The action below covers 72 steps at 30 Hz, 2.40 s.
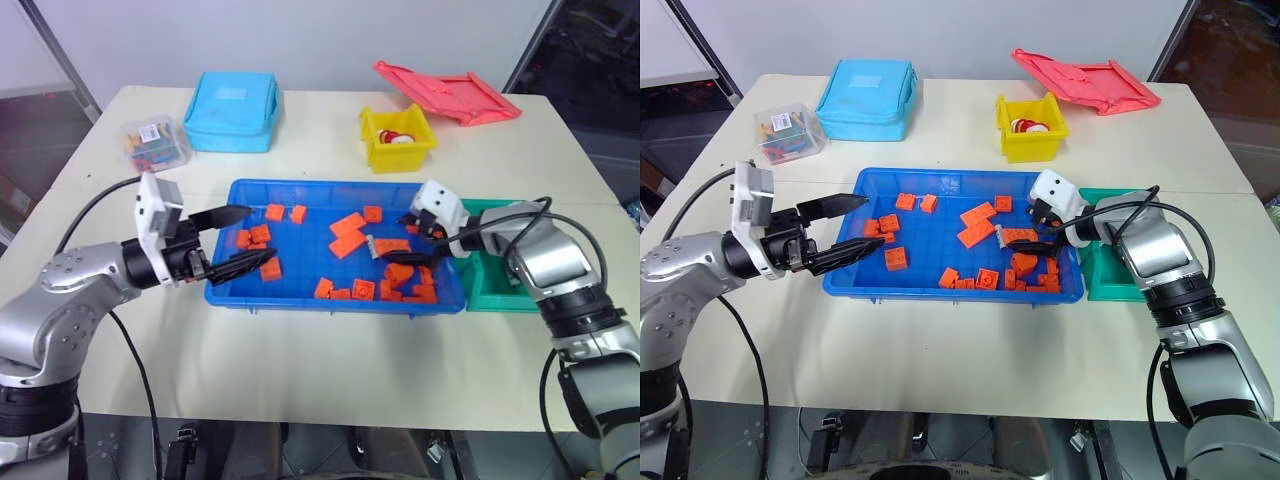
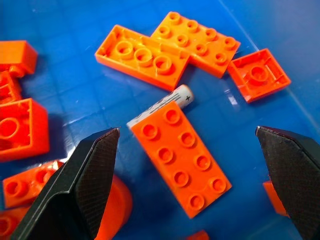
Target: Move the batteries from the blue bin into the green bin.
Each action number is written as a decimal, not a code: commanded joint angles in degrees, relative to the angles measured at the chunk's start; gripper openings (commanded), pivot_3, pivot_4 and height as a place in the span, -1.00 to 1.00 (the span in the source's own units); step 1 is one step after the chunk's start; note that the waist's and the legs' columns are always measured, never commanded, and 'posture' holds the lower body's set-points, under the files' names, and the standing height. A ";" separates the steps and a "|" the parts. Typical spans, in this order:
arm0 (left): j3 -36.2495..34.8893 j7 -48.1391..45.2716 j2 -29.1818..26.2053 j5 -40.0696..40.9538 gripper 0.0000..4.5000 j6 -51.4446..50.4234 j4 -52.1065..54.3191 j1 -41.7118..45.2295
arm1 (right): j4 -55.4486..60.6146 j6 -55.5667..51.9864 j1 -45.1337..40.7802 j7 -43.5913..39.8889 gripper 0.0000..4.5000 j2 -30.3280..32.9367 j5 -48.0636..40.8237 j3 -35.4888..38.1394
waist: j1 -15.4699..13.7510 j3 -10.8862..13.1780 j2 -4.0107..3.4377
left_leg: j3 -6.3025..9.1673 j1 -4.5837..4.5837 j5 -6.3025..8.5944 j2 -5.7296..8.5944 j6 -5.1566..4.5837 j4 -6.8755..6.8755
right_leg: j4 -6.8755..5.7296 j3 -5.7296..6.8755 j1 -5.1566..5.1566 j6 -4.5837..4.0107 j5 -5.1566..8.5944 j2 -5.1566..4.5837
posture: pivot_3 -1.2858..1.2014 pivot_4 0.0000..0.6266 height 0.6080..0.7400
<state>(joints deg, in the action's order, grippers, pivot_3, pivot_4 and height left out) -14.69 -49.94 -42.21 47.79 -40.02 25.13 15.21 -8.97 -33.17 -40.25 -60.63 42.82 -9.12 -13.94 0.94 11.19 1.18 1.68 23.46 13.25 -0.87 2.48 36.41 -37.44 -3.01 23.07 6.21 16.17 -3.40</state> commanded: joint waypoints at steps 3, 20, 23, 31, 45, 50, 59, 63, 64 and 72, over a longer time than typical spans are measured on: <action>-1.41 1.03 -0.43 1.11 1.00 0.55 1.89 -0.48 | -0.41 -0.20 0.28 -4.04 0.99 1.50 0.03 0.00 | -0.01 0.00 0.00 | 0.00 -0.01 0.00 0.00 0.00 0.00 | 0.00 0.00 0.00 0.00 0.00 0.01 | 0.03 -0.52 1.00; -2.75 4.17 -0.89 2.73 1.00 0.92 3.85 -0.07 | -4.08 -3.58 -4.11 -1.56 0.99 -3.89 6.51 -3.69 | 0.12 -0.02 0.03 | 0.02 -0.06 0.00 -0.04 0.00 0.04 | -0.01 0.00 -0.05 0.00 0.00 0.06 | 0.03 -0.52 1.00; -2.84 4.69 -0.95 2.90 1.00 1.06 3.99 -0.26 | -4.50 -3.36 -3.85 -1.94 0.99 -3.75 6.67 -4.23 | -0.21 -0.02 0.03 | 0.03 -0.01 0.00 0.01 0.00 0.04 | -0.01 0.01 -0.03 0.00 0.00 0.01 | 0.03 -0.52 1.00; -2.93 5.53 -0.91 3.05 1.00 1.45 4.09 -0.43 | -6.29 -1.81 -3.88 -2.09 -0.06 -3.88 7.27 -4.83 | -0.17 -0.02 0.03 | 0.02 -0.01 0.00 0.04 0.00 0.06 | 0.00 0.02 -0.06 0.00 0.00 -0.03 | 0.03 -0.52 1.00; -2.27 5.46 -0.94 2.53 1.00 2.55 3.06 -0.19 | -3.59 -2.75 -6.59 -1.96 -0.48 -2.34 6.43 -2.21 | -0.15 -0.01 0.03 | 0.02 -0.01 0.00 0.04 0.00 0.07 | 0.00 0.02 -0.06 0.00 0.00 -0.03 | 0.03 -0.52 1.00; -2.71 4.62 -1.51 2.15 1.00 3.04 2.11 -0.56 | 3.64 -10.42 -10.68 -2.25 -0.48 -3.78 1.14 1.98 | 0.20 0.00 0.00 | 0.02 0.00 0.00 0.03 0.00 0.06 | -0.01 0.01 -0.03 0.00 0.00 -0.02 | 0.03 -0.52 1.00; -3.52 2.82 -3.23 1.18 1.00 3.51 -0.06 -0.46 | 18.31 -25.02 -8.20 0.52 -0.48 -9.63 -9.83 3.64 | 0.10 0.00 0.01 | 0.04 0.01 0.00 -0.08 0.00 -0.17 | 0.00 0.01 0.11 -0.03 0.01 0.10 | 0.03 -0.52 1.00; -3.42 2.76 -3.23 1.05 1.00 3.52 -0.23 -0.22 | 18.75 -23.55 -4.95 2.31 -0.01 -10.66 -10.32 2.27 | -0.10 0.00 0.01 | 0.00 0.03 0.00 0.03 0.00 -0.11 | 0.01 0.01 0.08 -0.02 0.01 -0.04 | 0.03 -0.52 1.00; -3.36 2.76 -3.15 0.98 1.00 3.53 -0.19 -0.24 | 18.82 -21.70 -3.86 2.16 0.15 -10.49 -9.84 1.29 | -0.05 -0.01 0.02 | -0.01 0.03 0.00 0.03 0.00 -0.11 | 0.02 0.01 0.08 -0.02 0.01 -0.04 | 0.03 -0.52 1.00; -3.85 2.49 -3.13 0.27 1.00 3.56 0.10 -1.28 | 15.49 -18.10 -4.38 5.05 0.99 -9.69 -9.42 2.30 | 0.37 0.00 0.01 | 0.01 0.02 0.00 -0.04 0.00 -0.15 | -0.01 0.00 0.14 -0.01 0.01 0.06 | 0.03 -0.52 1.00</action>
<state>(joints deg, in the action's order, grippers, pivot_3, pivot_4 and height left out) -16.67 -47.26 -44.89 48.00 -37.74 24.43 14.00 6.31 -52.63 -42.87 -56.20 32.58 -18.73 -13.92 1.30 11.19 1.19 1.69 23.48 13.25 -0.91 2.48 36.26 -37.44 -3.01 23.22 6.20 16.18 -3.33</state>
